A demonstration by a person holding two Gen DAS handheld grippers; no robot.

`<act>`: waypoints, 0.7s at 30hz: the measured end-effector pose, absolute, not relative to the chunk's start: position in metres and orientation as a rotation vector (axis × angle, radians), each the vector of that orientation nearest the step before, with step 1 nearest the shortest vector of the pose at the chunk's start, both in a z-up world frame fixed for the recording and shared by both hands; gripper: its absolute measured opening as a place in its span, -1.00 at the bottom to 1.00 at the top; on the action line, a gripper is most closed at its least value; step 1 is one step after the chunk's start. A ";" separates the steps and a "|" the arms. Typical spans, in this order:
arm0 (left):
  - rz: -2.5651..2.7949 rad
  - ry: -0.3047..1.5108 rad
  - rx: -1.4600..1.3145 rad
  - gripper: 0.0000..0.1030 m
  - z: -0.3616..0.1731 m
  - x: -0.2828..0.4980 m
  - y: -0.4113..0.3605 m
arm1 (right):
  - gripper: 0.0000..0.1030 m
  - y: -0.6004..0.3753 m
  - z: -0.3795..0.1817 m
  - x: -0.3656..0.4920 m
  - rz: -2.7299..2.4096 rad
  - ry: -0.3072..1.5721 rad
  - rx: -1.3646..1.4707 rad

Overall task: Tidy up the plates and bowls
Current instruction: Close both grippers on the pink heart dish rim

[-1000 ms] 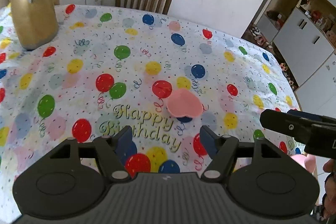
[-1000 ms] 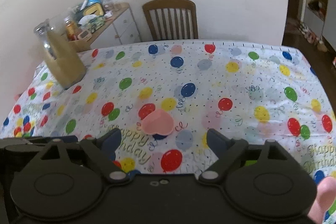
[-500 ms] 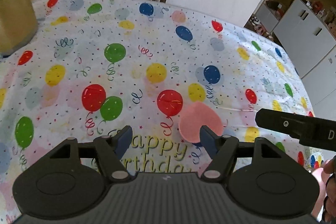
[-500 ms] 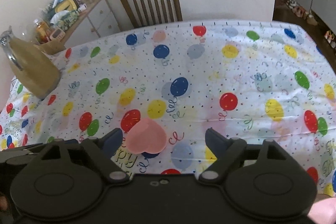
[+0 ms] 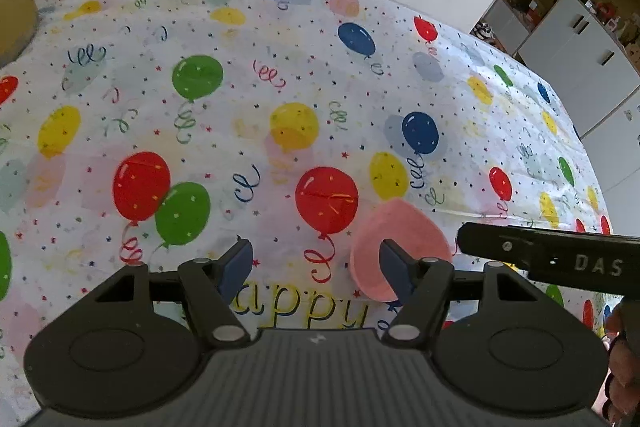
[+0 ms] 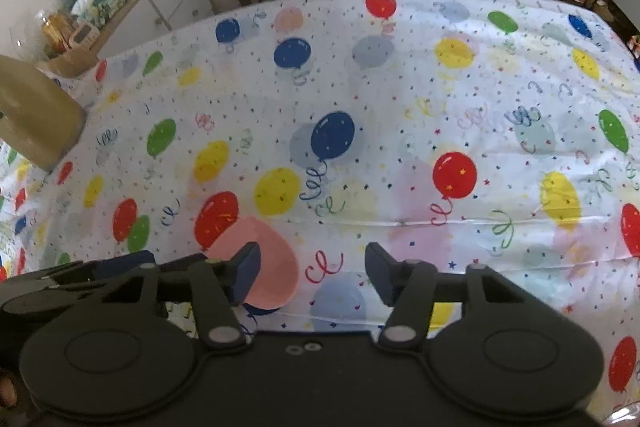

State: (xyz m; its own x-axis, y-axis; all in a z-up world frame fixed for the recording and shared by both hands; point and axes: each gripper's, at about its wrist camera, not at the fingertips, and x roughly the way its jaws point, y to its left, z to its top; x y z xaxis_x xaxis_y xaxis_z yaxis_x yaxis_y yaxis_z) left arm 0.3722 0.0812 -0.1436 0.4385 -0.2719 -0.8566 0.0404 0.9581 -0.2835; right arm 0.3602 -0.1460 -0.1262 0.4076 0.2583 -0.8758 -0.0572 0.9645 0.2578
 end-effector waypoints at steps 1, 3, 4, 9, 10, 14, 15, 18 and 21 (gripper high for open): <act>-0.202 1.102 -0.235 0.33 -0.145 0.372 0.080 | 0.01 -0.145 -0.130 0.361 0.208 1.145 0.197; -0.218 1.100 -0.230 0.21 -0.148 0.371 0.078 | -0.06 -0.144 -0.135 0.362 0.217 1.160 0.194; -0.224 1.100 -0.227 0.13 -0.150 0.371 0.077 | -0.12 -0.143 -0.138 0.363 0.222 1.166 0.196; -0.263 1.093 -0.230 -0.29 -0.154 0.370 0.073 | -0.44 -0.137 -0.146 0.365 0.257 1.189 0.204; -0.270 1.093 -0.229 -0.37 -0.154 0.369 0.072 | -0.50 -0.136 -0.147 0.365 0.263 1.191 0.201; -0.282 1.093 -0.244 -0.63 -0.157 0.371 0.070 | -0.74 -0.131 -0.149 0.367 0.281 1.198 0.183; -0.283 1.092 -0.245 -0.67 -0.157 0.372 0.070 | -0.77 -0.131 -0.149 0.367 0.281 1.200 0.181; -0.290 1.091 -0.261 -0.77 -0.157 0.372 0.071 | -0.88 -0.130 -0.149 0.365 0.283 1.195 0.174; -0.305 1.091 -0.261 -0.82 -0.157 0.372 0.069 | -0.93 -0.128 -0.147 0.364 0.284 1.191 0.157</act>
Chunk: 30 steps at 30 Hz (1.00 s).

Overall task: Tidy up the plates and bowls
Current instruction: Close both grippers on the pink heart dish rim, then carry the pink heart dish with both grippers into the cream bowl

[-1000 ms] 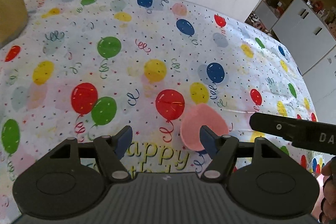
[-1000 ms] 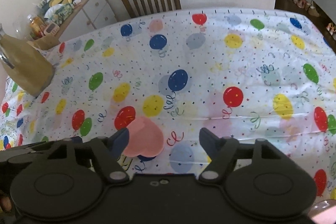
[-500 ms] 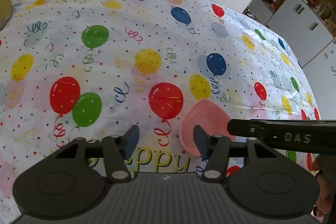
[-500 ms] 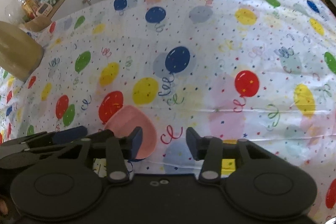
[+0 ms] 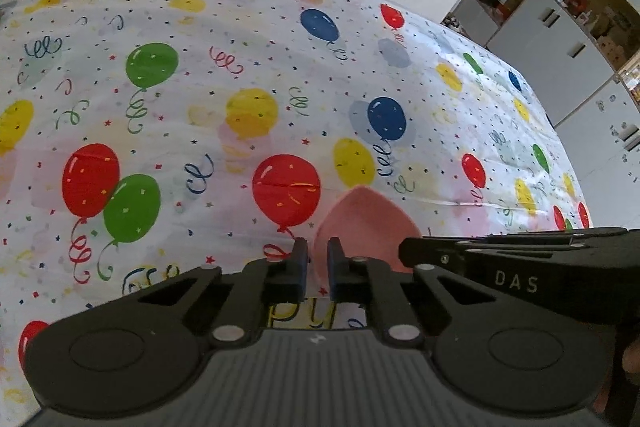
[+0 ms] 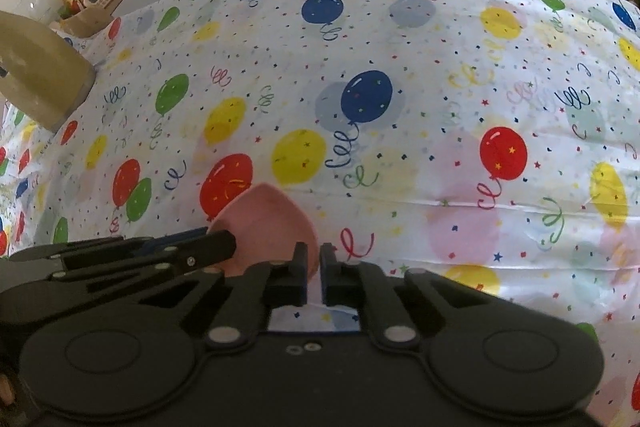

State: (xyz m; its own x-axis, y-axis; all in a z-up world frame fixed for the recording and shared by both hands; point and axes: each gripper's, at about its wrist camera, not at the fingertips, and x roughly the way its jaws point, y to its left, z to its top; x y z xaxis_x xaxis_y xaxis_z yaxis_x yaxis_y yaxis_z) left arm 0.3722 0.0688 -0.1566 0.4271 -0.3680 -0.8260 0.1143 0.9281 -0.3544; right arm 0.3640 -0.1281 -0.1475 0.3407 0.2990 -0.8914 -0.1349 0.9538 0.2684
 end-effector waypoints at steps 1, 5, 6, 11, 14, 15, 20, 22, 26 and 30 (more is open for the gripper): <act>-0.306 1.090 -0.259 -0.84 -0.157 0.372 0.068 | -0.93 -0.127 -0.147 0.363 0.277 1.189 0.146; -0.307 1.104 -0.279 -0.87 -0.157 0.371 0.069 | -0.94 -0.127 -0.143 0.360 0.267 1.178 0.135; -0.311 1.102 -0.276 -0.87 -0.155 0.370 0.069 | -0.94 -0.127 -0.141 0.359 0.264 1.176 0.133; -0.319 1.098 -0.276 -0.87 -0.142 0.364 0.066 | -0.94 -0.130 -0.127 0.349 0.251 1.164 0.133; -0.326 1.094 -0.267 -0.87 -0.128 0.356 0.062 | -0.94 -0.134 -0.112 0.338 0.253 1.149 0.138; -0.329 1.090 -0.265 -0.87 -0.122 0.352 0.061 | -0.94 -0.135 -0.108 0.335 0.253 1.146 0.137; -0.330 1.072 -0.250 -0.87 -0.095 0.331 0.053 | -0.94 -0.144 -0.084 0.313 0.264 1.121 0.147; -0.332 1.063 -0.240 -0.87 -0.085 0.320 0.049 | -0.94 -0.149 -0.076 0.304 0.260 1.110 0.155; -0.331 1.037 -0.231 -0.87 -0.066 0.297 0.039 | -0.94 -0.159 -0.059 0.281 0.258 1.087 0.164; -0.326 1.020 -0.228 -0.87 -0.051 0.269 0.029 | -0.93 -0.172 -0.046 0.257 0.273 1.069 0.180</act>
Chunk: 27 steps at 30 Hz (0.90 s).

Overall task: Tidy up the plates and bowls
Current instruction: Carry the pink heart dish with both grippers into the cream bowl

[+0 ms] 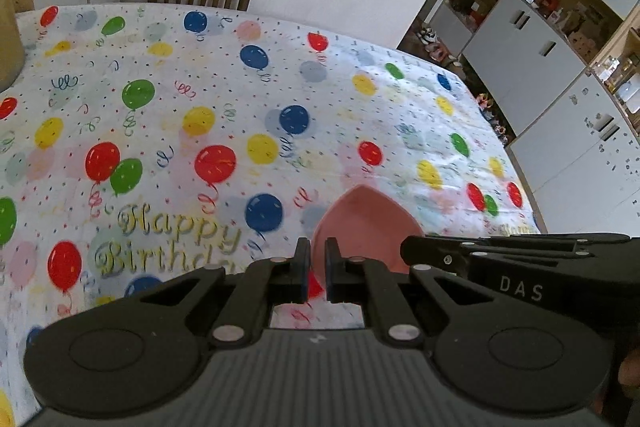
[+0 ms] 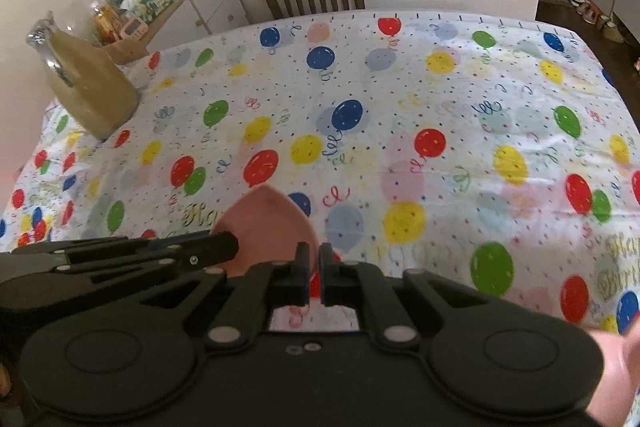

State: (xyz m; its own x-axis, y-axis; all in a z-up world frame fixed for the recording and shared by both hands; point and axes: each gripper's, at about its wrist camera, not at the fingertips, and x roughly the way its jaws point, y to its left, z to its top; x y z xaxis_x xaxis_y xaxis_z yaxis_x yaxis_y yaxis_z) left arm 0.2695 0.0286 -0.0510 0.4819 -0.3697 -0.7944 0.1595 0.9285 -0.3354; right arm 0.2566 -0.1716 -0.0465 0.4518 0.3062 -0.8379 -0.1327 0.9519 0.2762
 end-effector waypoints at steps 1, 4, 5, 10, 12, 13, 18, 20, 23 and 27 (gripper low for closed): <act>-0.324 1.018 -0.223 -0.87 -0.048 0.262 0.025 | -0.93 -0.175 -0.043 0.249 0.280 1.067 0.182; -0.319 1.012 -0.216 -0.87 -0.040 0.241 0.018 | -0.93 -0.183 -0.038 0.230 0.295 1.063 0.183; -0.316 1.011 -0.213 -0.87 -0.038 0.234 0.015 | -0.93 -0.185 -0.036 0.224 0.302 1.062 0.183; -0.301 1.011 -0.207 -0.87 -0.031 0.203 0.004 | -0.93 -0.195 -0.031 0.196 0.326 1.058 0.178; -0.295 1.010 -0.204 -0.87 -0.029 0.192 0.001 | -0.93 -0.197 -0.030 0.186 0.334 1.058 0.175; -0.291 1.009 -0.204 -0.87 -0.028 0.187 0.000 | -0.93 -0.198 -0.029 0.182 0.338 1.059 0.174; -0.274 1.009 -0.195 -0.87 -0.024 0.167 -0.004 | -0.93 -0.200 -0.027 0.163 0.360 1.059 0.169; -0.268 1.009 -0.191 -0.87 -0.023 0.161 -0.005 | -0.92 -0.200 -0.027 0.157 0.368 1.061 0.167; -0.259 1.014 -0.185 -0.87 -0.024 0.152 -0.005 | -0.91 -0.200 -0.030 0.149 0.379 1.069 0.167; -0.247 1.037 -0.183 -0.87 -0.030 0.142 -0.003 | -0.91 -0.196 -0.036 0.140 0.393 1.089 0.158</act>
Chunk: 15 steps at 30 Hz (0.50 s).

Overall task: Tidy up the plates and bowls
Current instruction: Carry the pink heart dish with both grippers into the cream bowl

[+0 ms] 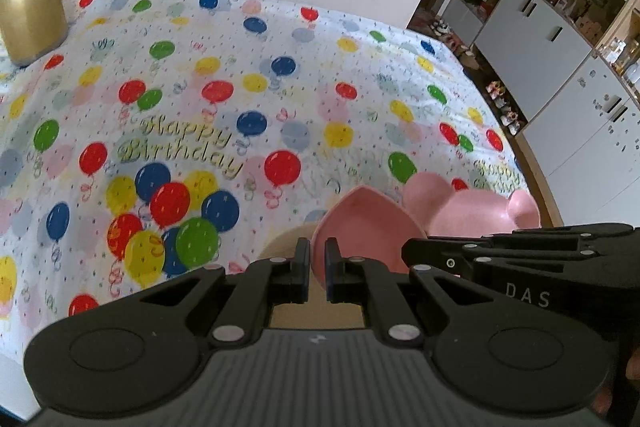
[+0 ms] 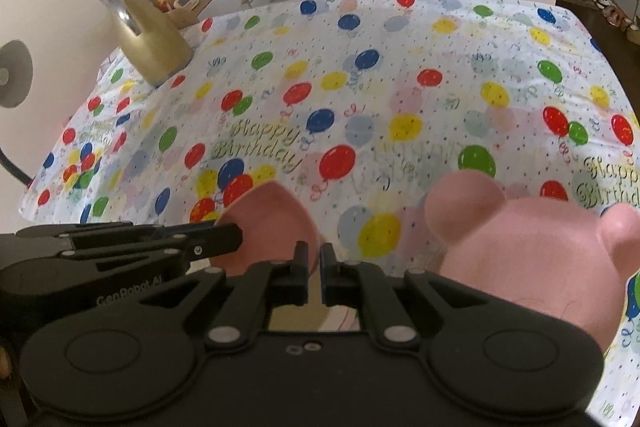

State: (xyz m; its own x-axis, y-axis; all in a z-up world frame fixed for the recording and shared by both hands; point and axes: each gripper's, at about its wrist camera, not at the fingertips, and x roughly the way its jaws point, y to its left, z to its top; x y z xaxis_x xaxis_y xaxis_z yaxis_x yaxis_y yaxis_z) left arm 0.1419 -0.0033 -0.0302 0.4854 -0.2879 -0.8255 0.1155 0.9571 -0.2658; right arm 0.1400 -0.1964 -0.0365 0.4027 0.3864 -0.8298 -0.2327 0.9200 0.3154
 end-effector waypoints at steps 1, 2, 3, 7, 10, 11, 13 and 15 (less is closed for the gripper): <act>-0.244 1.042 -0.182 -0.87 -0.032 0.140 -0.003 | -0.91 -0.195 -0.038 0.138 0.396 1.094 0.154; -0.242 1.048 -0.180 -0.87 -0.034 0.138 -0.002 | -0.91 -0.194 -0.041 0.136 0.400 1.100 0.150; -0.238 1.055 -0.178 -0.87 -0.037 0.136 -0.002 | -0.91 -0.193 -0.043 0.135 0.404 1.105 0.148; -0.223 1.077 -0.178 -0.87 -0.044 0.132 0.001 | -0.91 -0.188 -0.049 0.131 0.414 1.120 0.141; -0.219 1.090 -0.169 -0.87 -0.049 0.130 0.002 | -0.91 -0.185 -0.054 0.131 0.418 1.132 0.137; -0.218 1.095 -0.167 -0.87 -0.051 0.130 0.002 | -0.91 -0.185 -0.056 0.131 0.419 1.137 0.136; -0.217 1.106 -0.162 -0.87 -0.055 0.130 0.002 | -0.90 -0.184 -0.059 0.130 0.419 1.147 0.135; -0.216 1.116 -0.156 -0.87 -0.059 0.131 0.002 | -0.90 -0.183 -0.062 0.130 0.419 1.156 0.132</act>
